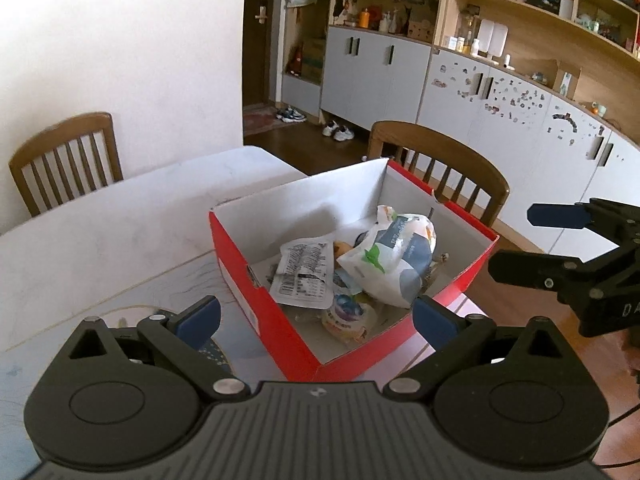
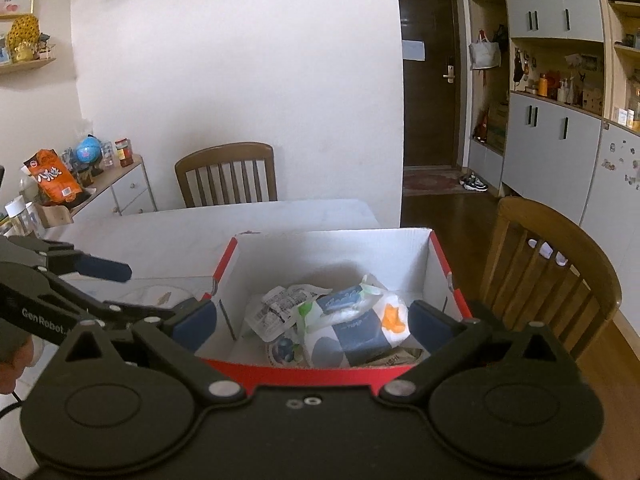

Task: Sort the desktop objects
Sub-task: 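Withdraw both grippers from the box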

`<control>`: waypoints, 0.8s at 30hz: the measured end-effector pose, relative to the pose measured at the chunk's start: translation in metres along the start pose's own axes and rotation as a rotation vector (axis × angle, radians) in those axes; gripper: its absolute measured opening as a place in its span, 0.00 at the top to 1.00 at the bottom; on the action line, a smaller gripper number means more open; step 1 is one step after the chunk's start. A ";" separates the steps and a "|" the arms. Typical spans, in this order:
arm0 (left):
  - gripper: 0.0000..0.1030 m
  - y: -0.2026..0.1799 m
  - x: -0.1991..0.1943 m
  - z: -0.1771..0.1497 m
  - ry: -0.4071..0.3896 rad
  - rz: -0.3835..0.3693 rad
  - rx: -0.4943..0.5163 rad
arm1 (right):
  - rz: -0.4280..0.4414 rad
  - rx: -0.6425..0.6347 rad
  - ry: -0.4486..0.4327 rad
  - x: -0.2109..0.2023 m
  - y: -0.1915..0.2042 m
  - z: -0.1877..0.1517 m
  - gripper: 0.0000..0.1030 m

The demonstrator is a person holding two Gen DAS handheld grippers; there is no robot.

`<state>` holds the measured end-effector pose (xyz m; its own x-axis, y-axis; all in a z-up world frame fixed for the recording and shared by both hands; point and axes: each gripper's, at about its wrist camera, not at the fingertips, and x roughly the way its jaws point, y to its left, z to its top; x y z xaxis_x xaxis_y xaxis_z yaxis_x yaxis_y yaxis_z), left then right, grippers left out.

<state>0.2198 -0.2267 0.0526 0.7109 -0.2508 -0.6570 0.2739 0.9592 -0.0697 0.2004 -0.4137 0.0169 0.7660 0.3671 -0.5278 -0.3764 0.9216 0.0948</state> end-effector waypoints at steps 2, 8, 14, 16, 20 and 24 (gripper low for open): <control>0.00 -0.002 -0.002 -0.001 -0.004 0.011 0.005 | -0.001 0.002 0.000 -0.002 0.002 -0.002 0.00; 0.00 -0.003 -0.004 -0.008 0.011 0.028 0.014 | -0.011 0.006 0.002 -0.008 0.008 -0.009 0.00; 0.00 0.001 -0.001 -0.019 0.051 0.021 0.010 | -0.015 0.018 0.019 -0.009 0.013 -0.016 0.00; 0.00 0.002 0.000 -0.022 0.063 0.018 0.010 | -0.016 0.021 0.025 -0.009 0.014 -0.017 0.00; 0.00 0.001 0.002 -0.027 0.082 0.005 0.019 | -0.020 0.024 0.030 -0.010 0.017 -0.019 0.00; 0.00 0.001 0.001 -0.028 0.078 0.000 0.028 | -0.024 0.027 0.036 -0.010 0.020 -0.020 0.00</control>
<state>0.2028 -0.2225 0.0310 0.6583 -0.2391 -0.7138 0.2928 0.9549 -0.0498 0.1750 -0.4015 0.0068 0.7555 0.3403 -0.5598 -0.3433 0.9334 0.1041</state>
